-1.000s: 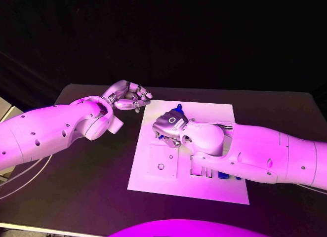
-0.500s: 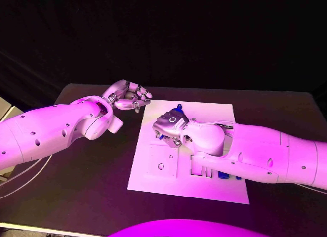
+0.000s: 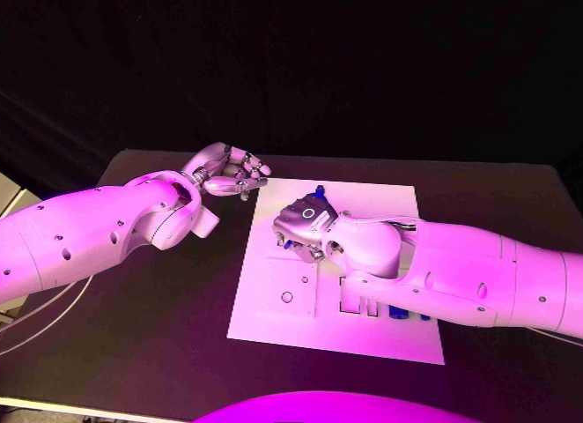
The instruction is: Assemble the parts on the task board
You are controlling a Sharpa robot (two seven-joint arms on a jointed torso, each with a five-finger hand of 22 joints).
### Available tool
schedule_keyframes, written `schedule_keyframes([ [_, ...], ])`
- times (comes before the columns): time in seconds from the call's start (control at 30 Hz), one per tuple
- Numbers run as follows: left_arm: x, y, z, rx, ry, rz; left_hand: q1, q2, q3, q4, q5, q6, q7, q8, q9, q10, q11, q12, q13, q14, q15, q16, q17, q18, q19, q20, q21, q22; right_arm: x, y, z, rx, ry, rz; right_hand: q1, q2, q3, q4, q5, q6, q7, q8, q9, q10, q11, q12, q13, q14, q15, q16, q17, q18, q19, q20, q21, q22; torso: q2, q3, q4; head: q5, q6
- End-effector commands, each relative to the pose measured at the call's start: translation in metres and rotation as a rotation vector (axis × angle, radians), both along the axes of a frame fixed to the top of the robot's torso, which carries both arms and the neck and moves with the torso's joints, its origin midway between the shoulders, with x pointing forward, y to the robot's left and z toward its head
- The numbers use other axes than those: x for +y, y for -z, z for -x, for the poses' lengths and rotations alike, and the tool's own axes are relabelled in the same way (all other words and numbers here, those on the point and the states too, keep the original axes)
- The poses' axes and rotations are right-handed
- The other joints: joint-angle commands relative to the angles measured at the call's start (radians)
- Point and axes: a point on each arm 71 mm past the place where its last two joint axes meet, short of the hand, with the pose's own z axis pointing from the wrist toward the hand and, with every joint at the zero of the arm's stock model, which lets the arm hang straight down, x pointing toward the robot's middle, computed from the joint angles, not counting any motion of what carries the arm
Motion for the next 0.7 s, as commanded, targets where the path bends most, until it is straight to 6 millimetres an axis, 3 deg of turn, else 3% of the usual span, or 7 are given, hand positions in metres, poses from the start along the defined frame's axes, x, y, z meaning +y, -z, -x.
schedule_keyframes([
  [0.03,-0.0016,-0.0009,0.0,0.004,0.01,0.008,0.0,0.007,-0.001,-0.004,-0.001,-0.007,0.0,-0.006,0.002,-0.002,0.004,-0.004,-0.002,-0.001,0.006,0.0,0.001,0.007,0.0,0.006,-0.005,-0.001,0.0002,-0.0006,0.0007,-0.009,-0.001,-0.007,0.006,0.004,0.004,0.002,-0.004,0.007,-0.001,0.007,0.001,0.048,-0.003,0.006,0.194,0.108,-0.006,0.003,0.263,-0.007,0.103,-0.008,0.004,0.263,-0.001,-0.0002,0.0004,-0.001,-0.001],
  [0.7,-0.0013,-0.0003,0.0,0.012,0.012,0.005,0.001,0.009,-0.001,-0.004,-0.001,-0.008,0.0,-0.006,0.002,-0.002,0.004,-0.003,-0.002,-0.001,0.006,0.0,0.0,0.007,0.0,0.006,-0.005,-0.001,-0.0012,-0.0002,0.0016,-0.01,0.002,-0.015,0.004,0.008,0.005,0.005,-0.004,0.011,0.0,0.009,0.002,0.05,-0.003,0.007,0.196,0.108,-0.006,0.003,0.263,-0.007,0.103,-0.008,0.004,0.263,0.0,-0.0004,0.0006,0.0,-0.004],
])
